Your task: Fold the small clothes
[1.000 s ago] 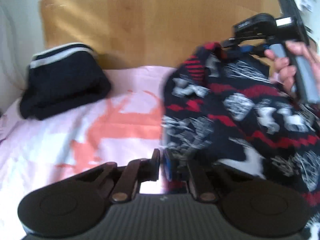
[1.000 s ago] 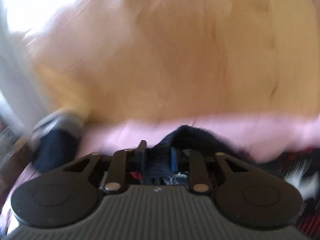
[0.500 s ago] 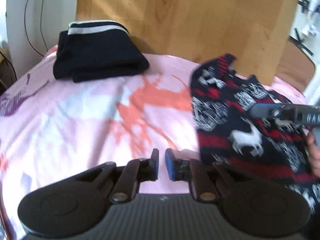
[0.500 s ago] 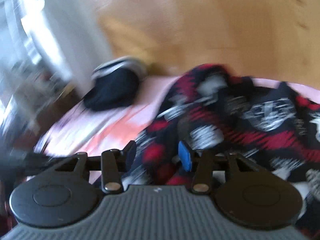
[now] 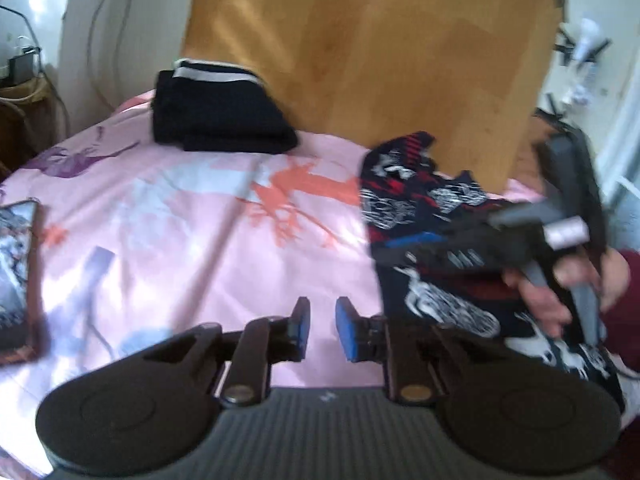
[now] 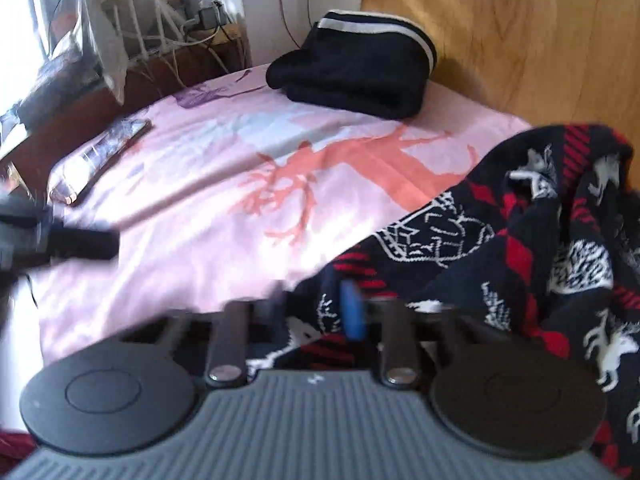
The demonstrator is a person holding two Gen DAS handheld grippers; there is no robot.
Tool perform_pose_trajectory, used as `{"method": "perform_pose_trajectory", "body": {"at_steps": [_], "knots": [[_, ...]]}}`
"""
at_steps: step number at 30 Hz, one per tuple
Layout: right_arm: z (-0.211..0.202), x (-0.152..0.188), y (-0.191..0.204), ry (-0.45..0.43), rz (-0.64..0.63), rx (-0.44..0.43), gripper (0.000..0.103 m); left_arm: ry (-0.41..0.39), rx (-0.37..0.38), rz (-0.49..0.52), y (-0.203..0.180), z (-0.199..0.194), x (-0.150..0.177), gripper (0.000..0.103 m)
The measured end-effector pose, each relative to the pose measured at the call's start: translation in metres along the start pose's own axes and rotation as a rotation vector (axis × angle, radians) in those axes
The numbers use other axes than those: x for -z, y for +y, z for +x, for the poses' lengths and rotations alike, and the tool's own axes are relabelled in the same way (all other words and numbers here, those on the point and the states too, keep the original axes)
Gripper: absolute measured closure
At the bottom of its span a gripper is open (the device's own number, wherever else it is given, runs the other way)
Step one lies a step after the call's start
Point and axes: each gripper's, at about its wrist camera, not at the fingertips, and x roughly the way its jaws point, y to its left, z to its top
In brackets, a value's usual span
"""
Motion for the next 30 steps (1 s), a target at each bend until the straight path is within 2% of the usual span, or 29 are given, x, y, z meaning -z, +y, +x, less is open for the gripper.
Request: {"method": "perform_pose_trajectory", "body": {"at_steps": [1,3,6,9,13,15,17,19,20,21,24,27,29,30], "knots": [[-0.004,0.002,0.004,0.003,0.016,0.008,0.087,-0.016,0.017,0.002,0.000,-0.001,0.004,0.087],[-0.007,0.001,0.007,0.005,0.051,0.022,0.099,-0.045,0.041,-0.014,0.004,-0.007,0.008,0.087],[-0.013,-0.018,0.010,-0.038,0.138,-0.047,0.100,-0.095,0.050,-0.036,0.015,-0.023,0.012,0.086],[-0.019,-0.050,0.024,-0.103,0.181,-0.185,0.100,-0.148,0.029,-0.054,0.027,-0.043,0.014,0.080],[-0.011,-0.082,0.064,-0.167,0.115,-0.221,0.100,-0.168,0.002,-0.077,0.036,-0.056,0.022,0.076],[-0.005,-0.086,0.069,-0.157,0.115,-0.230,0.099,-0.165,0.003,-0.089,0.038,-0.059,0.027,0.073],[0.000,-0.082,0.066,-0.133,0.081,-0.187,0.094,-0.156,0.010,-0.094,0.040,-0.057,0.031,0.072],[-0.001,-0.071,0.056,-0.102,0.043,-0.123,0.074,-0.146,0.022,-0.093,0.041,-0.053,0.031,0.072],[-0.004,-0.062,0.046,-0.091,0.033,-0.083,0.055,-0.141,0.031,-0.091,0.041,-0.050,0.030,0.072],[-0.006,-0.053,0.038,-0.084,0.027,-0.052,0.044,-0.135,0.042,-0.088,0.040,-0.047,0.029,0.072],[-0.010,-0.027,0.015,-0.030,0.018,0.021,0.029,-0.109,0.073,-0.068,0.030,-0.035,0.025,0.072],[0.000,-0.004,0.001,0.052,0.019,0.056,0.026,-0.082,0.099,-0.043,0.016,-0.022,0.020,0.071],[0.004,0.005,0.003,0.016,-0.027,0.061,0.028,-0.074,0.113,-0.027,0.009,-0.019,0.020,0.069],[0.004,0.006,0.007,0.003,-0.047,0.063,0.041,-0.073,0.117,-0.021,0.005,-0.019,0.021,0.069]]}}
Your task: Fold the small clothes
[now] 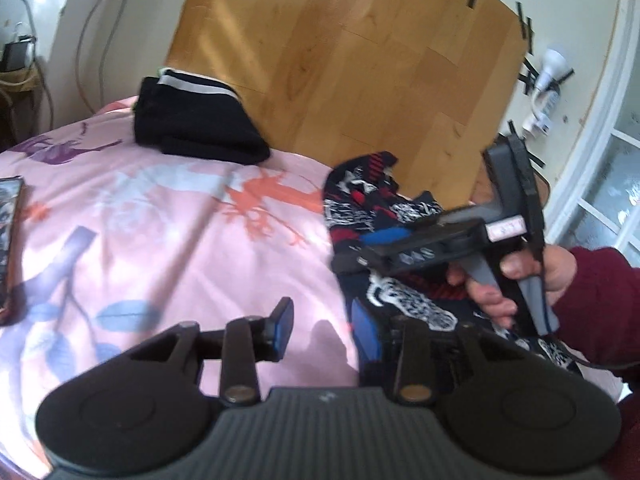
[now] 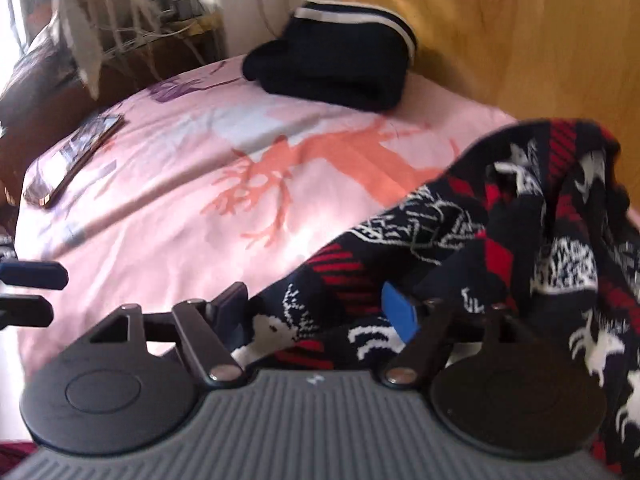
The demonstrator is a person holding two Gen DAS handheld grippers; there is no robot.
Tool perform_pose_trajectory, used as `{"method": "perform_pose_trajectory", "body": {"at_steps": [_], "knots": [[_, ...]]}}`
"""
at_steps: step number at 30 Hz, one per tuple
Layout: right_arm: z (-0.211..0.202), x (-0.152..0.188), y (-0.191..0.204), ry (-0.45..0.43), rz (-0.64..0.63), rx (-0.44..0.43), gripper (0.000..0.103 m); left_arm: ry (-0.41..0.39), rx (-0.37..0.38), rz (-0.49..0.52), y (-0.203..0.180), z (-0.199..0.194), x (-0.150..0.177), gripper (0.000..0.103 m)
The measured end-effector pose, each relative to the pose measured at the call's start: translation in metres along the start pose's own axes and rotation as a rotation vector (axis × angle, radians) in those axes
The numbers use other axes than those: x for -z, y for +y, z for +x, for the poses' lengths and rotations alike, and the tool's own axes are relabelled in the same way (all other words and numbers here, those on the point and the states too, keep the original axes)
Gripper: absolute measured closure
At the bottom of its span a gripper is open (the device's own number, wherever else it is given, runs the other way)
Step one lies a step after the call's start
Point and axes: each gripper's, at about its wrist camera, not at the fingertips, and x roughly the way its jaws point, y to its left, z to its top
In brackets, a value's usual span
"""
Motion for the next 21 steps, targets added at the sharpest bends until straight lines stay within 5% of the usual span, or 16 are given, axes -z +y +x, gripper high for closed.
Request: {"method": "perform_pose_trajectory", "body": {"at_steps": [1,2,3,9,17,20,21], "knots": [[-0.001,-0.003,0.005,-0.007,-0.010,-0.016,0.055,0.002,0.001,0.007,-0.003,0.000,0.001,0.068],[0.000,-0.006,0.008,-0.009,-0.017,-0.017,0.089,0.002,-0.003,0.011,-0.004,-0.001,0.002,0.068],[0.003,-0.011,0.010,-0.005,-0.019,0.012,0.093,0.001,-0.013,0.013,-0.005,-0.003,0.003,0.068],[0.006,-0.027,0.003,-0.028,0.132,-0.049,0.095,-0.029,-0.064,-0.031,0.007,-0.019,0.002,0.068],[-0.007,-0.079,0.036,-0.137,0.226,-0.385,0.095,-0.044,-0.113,-0.045,0.011,-0.028,-0.002,0.064],[0.021,-0.081,0.049,-0.064,0.222,-0.389,0.087,-0.046,-0.133,-0.052,0.014,-0.030,-0.001,0.062],[0.033,-0.078,0.046,-0.036,0.234,-0.373,0.073,-0.046,-0.134,-0.057,0.015,-0.031,-0.001,0.062]]}}
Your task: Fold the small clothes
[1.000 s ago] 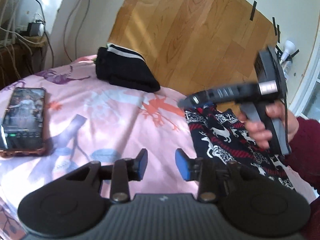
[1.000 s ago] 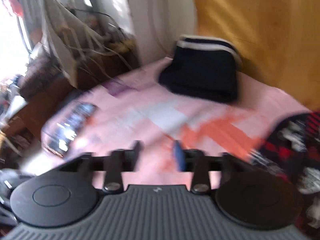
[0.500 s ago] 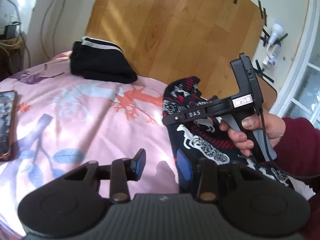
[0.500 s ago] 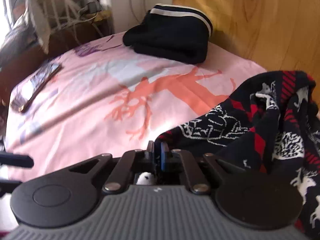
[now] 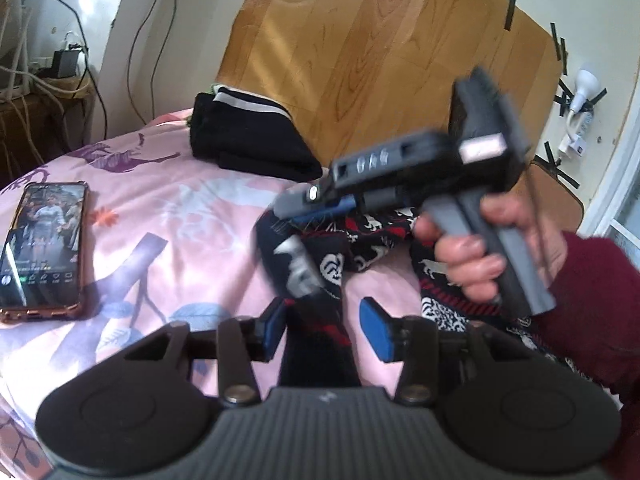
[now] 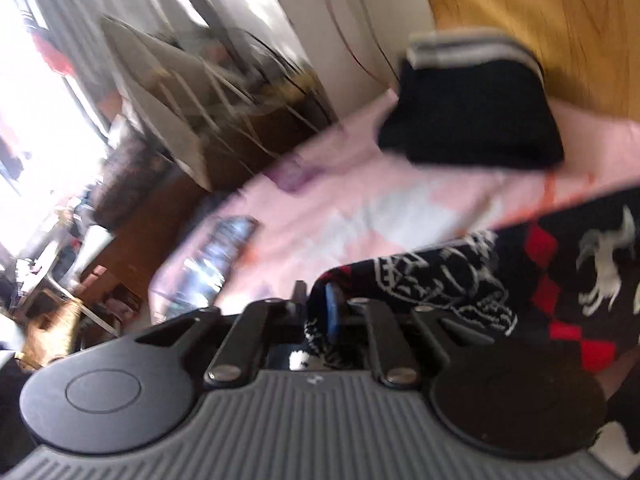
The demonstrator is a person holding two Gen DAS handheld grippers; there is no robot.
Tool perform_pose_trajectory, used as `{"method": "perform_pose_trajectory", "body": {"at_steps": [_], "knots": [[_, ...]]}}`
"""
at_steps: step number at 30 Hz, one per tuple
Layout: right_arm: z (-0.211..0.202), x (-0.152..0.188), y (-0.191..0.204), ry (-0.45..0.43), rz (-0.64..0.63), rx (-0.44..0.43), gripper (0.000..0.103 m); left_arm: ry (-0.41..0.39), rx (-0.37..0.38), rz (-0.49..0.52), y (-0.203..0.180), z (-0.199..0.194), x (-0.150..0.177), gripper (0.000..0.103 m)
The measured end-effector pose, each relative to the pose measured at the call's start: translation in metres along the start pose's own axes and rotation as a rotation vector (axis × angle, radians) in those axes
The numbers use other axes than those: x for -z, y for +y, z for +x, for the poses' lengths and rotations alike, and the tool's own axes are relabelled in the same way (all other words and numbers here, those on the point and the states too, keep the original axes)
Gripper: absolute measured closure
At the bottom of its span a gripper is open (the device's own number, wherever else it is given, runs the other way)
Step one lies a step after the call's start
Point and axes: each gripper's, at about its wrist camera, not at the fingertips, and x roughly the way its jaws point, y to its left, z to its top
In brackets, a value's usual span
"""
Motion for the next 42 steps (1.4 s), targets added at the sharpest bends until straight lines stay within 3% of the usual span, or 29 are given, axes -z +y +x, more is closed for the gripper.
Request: {"method": "perform_pose_trajectory", "body": {"at_steps": [2,6,9,16,19,22,25,27,29,33,34,35,38,39,42], "knots": [[0.005,0.008,-0.020,0.018,0.056,0.055,0.050,0.000,0.002,-0.005,0.003,-0.001,0.000,0.062],[-0.035,0.030,-0.054,-0.051,0.157,0.033,0.050,0.018,0.010,0.000,0.003,0.008,-0.003,0.061],[-0.087,0.052,-0.076,-0.152,0.167,0.090,0.050,0.034,0.055,0.017,-0.004,0.022,-0.009,0.061],[-0.226,0.118,-0.137,-0.402,0.302,0.450,0.050,0.119,0.209,0.111,-0.055,0.068,-0.012,0.052],[-0.284,0.153,-0.152,-0.484,0.352,0.659,0.050,0.174,0.240,0.141,-0.076,0.085,-0.008,0.049],[-0.327,0.193,-0.161,-0.514,0.418,0.761,0.050,0.239,0.234,0.132,-0.084,0.099,-0.005,0.049],[-0.353,0.232,-0.160,-0.507,0.484,0.794,0.050,0.292,0.220,0.087,-0.077,0.106,-0.002,0.050],[-0.360,0.255,-0.155,-0.493,0.497,0.803,0.050,0.304,0.229,0.053,-0.073,0.104,-0.002,0.057],[-0.360,0.270,-0.146,-0.489,0.517,0.786,0.050,0.346,0.248,0.035,-0.074,0.109,-0.002,0.092],[-0.337,0.276,-0.134,-0.467,0.505,0.688,0.053,0.369,0.232,0.055,-0.084,0.106,0.004,0.093],[-0.329,0.275,-0.131,-0.451,0.490,0.665,0.060,0.373,0.237,0.062,-0.086,0.101,0.004,0.093],[-0.321,0.275,-0.124,-0.440,0.454,0.684,0.089,0.377,0.246,0.064,-0.089,0.095,0.003,0.093],[-0.324,0.269,-0.115,-0.421,0.435,0.708,0.091,0.354,0.268,0.118,-0.097,0.061,0.002,0.098],[-0.336,0.268,-0.114,-0.448,0.436,0.707,0.097,0.338,0.266,0.143,-0.099,0.048,0.003,0.097],[-0.373,0.269,-0.112,-0.512,0.432,0.714,0.098,0.329,0.212,0.147,-0.095,0.036,0.007,0.097]]}}
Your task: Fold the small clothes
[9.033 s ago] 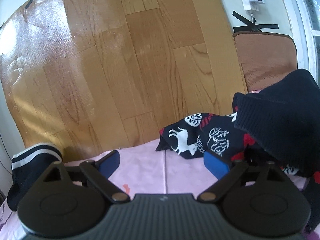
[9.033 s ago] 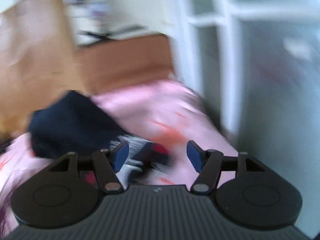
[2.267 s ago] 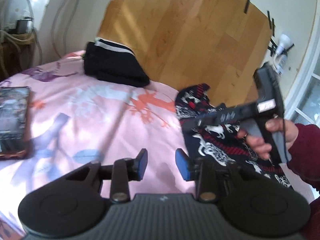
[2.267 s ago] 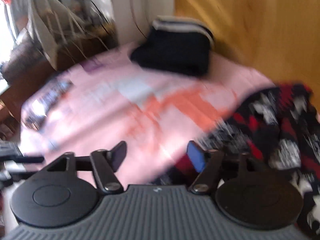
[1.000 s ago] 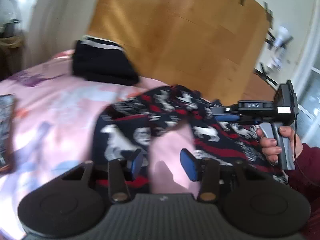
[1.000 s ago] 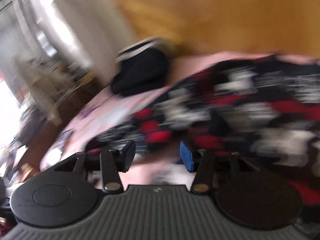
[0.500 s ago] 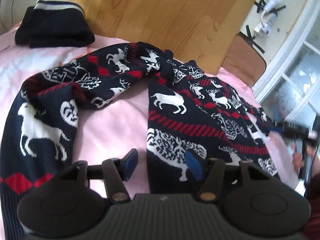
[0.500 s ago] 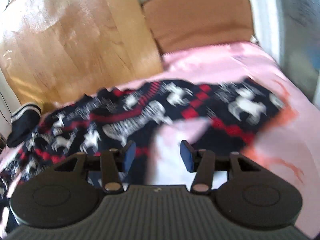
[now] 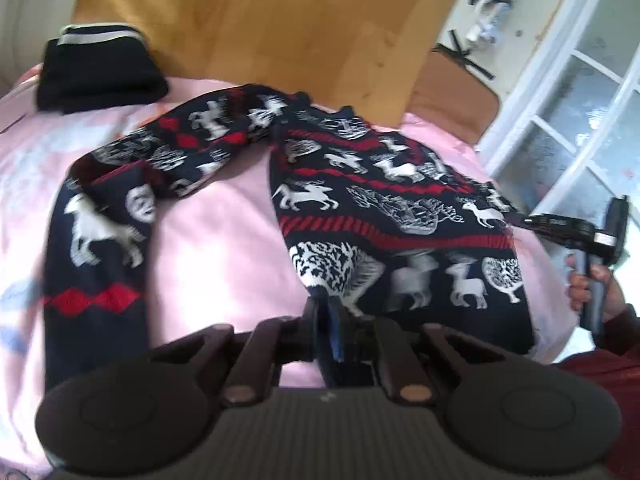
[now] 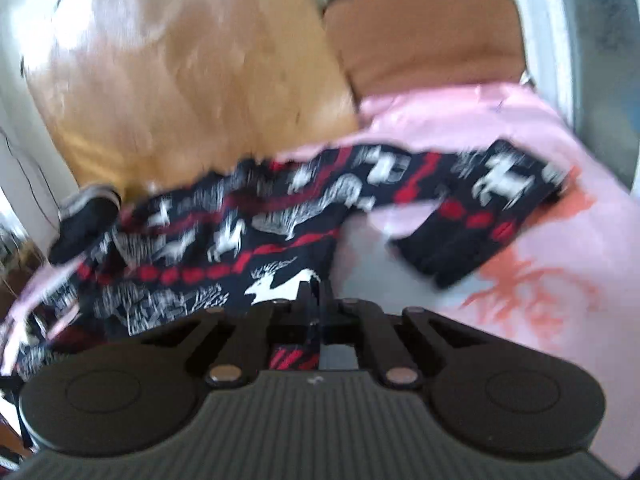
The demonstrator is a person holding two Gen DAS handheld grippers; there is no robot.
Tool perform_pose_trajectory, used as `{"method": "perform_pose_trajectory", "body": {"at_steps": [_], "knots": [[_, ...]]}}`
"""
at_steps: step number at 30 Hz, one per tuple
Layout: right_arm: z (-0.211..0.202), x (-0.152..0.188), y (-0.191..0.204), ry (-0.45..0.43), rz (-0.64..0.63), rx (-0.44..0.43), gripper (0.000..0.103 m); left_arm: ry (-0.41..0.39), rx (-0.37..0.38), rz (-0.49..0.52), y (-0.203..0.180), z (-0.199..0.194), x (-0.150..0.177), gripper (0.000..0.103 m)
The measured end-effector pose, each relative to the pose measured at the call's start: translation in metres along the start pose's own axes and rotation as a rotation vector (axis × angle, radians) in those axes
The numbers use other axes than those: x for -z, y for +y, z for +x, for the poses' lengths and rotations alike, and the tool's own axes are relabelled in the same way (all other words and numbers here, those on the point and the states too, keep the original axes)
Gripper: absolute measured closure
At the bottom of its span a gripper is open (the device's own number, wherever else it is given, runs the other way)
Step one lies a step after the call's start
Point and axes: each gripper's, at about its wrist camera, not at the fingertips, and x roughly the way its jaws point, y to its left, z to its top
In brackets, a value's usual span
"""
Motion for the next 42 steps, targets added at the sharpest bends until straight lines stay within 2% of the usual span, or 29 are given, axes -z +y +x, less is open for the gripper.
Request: {"method": "perform_pose_trajectory", "body": {"at_steps": [1,2,4,6,7,9,11,15,16,17,18,21,24,26,28,29,31,33,36,38,40,42], "knots": [[-0.004,-0.003,-0.003,-0.001,-0.010,0.016,0.098,0.006,-0.027,-0.015,0.003,0.003,0.002,0.096],[-0.004,-0.002,-0.004,0.004,-0.022,0.038,0.093,0.026,-0.049,-0.041,0.008,0.008,0.003,0.096],[0.000,0.003,-0.012,0.065,0.005,0.032,0.091,0.066,-0.054,-0.087,0.015,0.019,0.006,0.095],[-0.003,0.014,-0.018,0.112,0.039,-0.012,0.089,0.078,-0.056,-0.076,0.014,0.021,0.008,0.087],[-0.008,0.021,-0.019,0.117,0.042,-0.028,0.086,0.083,-0.057,-0.061,0.013,0.022,0.008,0.080],[-0.020,0.033,-0.020,0.122,0.050,-0.059,0.063,0.090,-0.053,-0.044,0.009,0.022,0.008,0.072],[-0.032,0.044,-0.020,0.128,0.069,-0.085,0.058,0.101,-0.049,-0.031,0.008,0.022,0.008,0.070],[-0.036,0.069,-0.008,0.189,0.108,-0.174,0.058,0.115,-0.036,-0.029,0.005,0.024,0.012,0.074],[-0.035,0.078,-0.001,0.197,0.105,-0.191,0.058,0.116,-0.025,-0.030,0.005,0.024,0.013,0.082],[-0.036,0.084,0.007,0.161,0.090,-0.183,0.064,0.120,-0.012,-0.032,0.004,0.026,0.015,0.094],[-0.036,0.089,0.012,0.154,0.082,-0.181,0.091,0.124,0.000,-0.034,0.003,0.027,0.016,0.094],[-0.036,0.088,0.016,0.160,0.108,-0.153,0.092,0.112,0.029,-0.009,-0.003,0.021,0.018,0.094],[-0.062,0.072,0.011,0.104,0.049,-0.087,0.092,0.081,0.084,0.048,-0.010,0.002,0.020,0.095],[-0.080,0.062,0.006,0.075,0.009,-0.038,0.093,0.097,0.104,0.082,-0.014,0.000,0.025,0.096],[-0.082,0.061,0.004,0.100,-0.043,0.029,0.095,0.147,0.067,0.117,-0.018,0.012,0.033,0.096],[-0.075,0.065,0.003,0.146,-0.061,0.051,0.095,0.168,0.041,0.117,-0.016,0.018,0.036,0.094],[-0.057,0.073,-0.001,0.235,-0.058,0.088,0.090,0.154,0.061,0.081,-0.007,0.015,0.032,0.092],[-0.055,0.068,-0.003,0.211,-0.046,0.120,0.067,0.100,-0.002,0.091,-0.001,0.003,0.023,0.090],[-0.065,0.048,-0.008,0.085,-0.006,0.119,0.065,0.013,-0.030,0.063,0.011,-0.010,0.004,0.079],[-0.064,0.034,-0.009,0.036,0.013,0.108,0.064,-0.068,-0.033,0.049,0.009,-0.010,-0.012,0.065],[-0.053,0.024,-0.006,0.013,0.041,0.074,0.065,-0.128,-0.026,0.047,-0.001,0.001,-0.026,0.053],[-0.038,0.021,0.002,0.014,0.058,0.037,0.065,-0.146,-0.015,0.065,-0.017,0.023,-0.040,0.052]]}}
